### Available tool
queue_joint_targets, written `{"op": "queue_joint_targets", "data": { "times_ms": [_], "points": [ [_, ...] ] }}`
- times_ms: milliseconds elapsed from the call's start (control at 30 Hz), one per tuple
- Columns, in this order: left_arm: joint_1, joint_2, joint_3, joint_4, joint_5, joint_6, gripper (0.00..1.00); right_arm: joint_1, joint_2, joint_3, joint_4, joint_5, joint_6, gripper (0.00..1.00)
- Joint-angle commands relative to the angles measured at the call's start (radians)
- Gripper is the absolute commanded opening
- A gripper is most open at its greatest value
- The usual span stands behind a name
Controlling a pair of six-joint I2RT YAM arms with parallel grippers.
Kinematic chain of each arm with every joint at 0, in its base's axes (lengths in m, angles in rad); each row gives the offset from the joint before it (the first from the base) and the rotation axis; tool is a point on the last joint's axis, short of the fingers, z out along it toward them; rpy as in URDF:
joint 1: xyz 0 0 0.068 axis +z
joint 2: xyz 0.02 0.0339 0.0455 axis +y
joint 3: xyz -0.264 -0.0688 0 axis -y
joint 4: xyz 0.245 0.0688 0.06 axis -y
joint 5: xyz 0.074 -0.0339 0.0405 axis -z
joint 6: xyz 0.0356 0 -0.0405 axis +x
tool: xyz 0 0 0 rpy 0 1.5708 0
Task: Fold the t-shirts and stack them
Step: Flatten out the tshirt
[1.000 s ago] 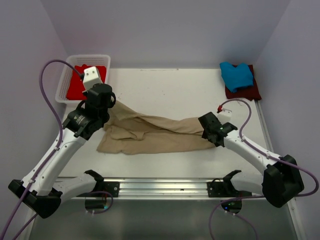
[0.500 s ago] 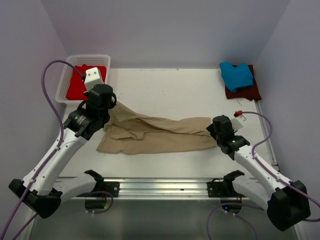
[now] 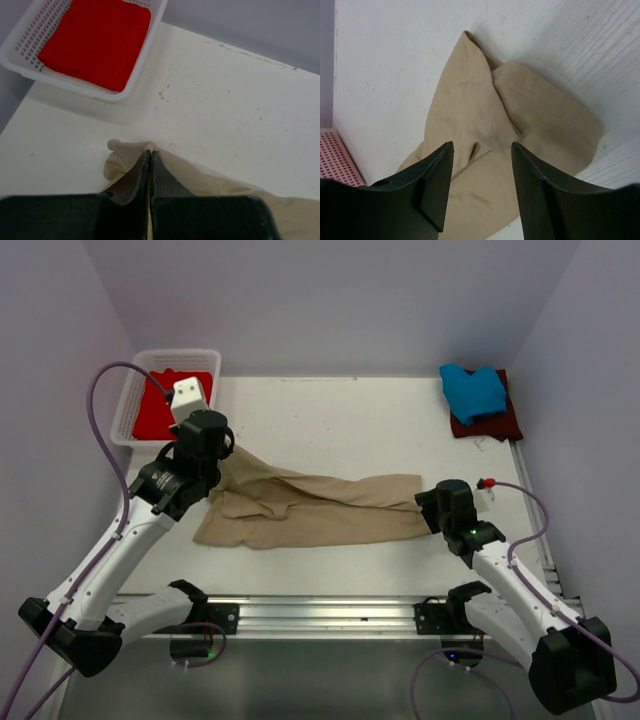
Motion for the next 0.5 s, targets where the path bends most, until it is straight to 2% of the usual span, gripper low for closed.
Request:
{"op": "queue_joint_targets", "data": {
  "times_ms": [0, 100, 300, 467],
  "points": [
    [0.009, -0.023, -0.009, 0.026, -0.006, -0.012, 0.0, -0.032, 0.066, -0.019, 0.072, -0.086, 0.054, 0.54],
    [0.009, -0.029, -0.01, 0.023, -0.006, -0.012, 0.0, -0.036, 0.115, -0.022, 0.088, -0.107, 0.063, 0.53],
    [0.01, -0.036, -0.012, 0.024, -0.011, -0.012, 0.0, -0.038, 0.094, -0.036, 0.088, -0.082, 0.063, 0.53],
    [0.012, -0.033, -0.016, 0.026, -0.008, -0.012, 0.0, -0.043, 0.11, -0.03, 0.089, -0.054, 0.045, 0.45]
  ]
}}
